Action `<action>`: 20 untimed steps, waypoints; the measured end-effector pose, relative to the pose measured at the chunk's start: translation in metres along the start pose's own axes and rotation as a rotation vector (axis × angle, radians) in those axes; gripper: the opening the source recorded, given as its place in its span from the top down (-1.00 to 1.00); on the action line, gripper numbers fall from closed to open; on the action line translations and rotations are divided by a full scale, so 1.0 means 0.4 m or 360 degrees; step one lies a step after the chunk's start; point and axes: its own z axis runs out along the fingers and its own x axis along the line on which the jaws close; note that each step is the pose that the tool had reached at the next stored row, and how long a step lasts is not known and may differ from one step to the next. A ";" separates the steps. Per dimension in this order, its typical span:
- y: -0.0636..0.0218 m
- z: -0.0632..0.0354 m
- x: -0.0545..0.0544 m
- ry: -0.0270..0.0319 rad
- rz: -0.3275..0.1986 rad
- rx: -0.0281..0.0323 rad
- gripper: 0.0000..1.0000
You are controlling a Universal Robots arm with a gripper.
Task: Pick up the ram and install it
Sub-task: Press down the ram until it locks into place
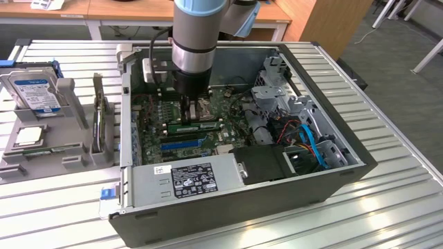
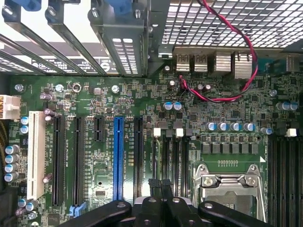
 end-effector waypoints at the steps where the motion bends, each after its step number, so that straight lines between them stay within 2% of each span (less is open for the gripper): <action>1: 0.000 0.000 0.000 0.00002 0.0000 -0.00001 0.80; 20: 0.000 0.009 0.000 -0.00001 0.0000 -0.00001 0.80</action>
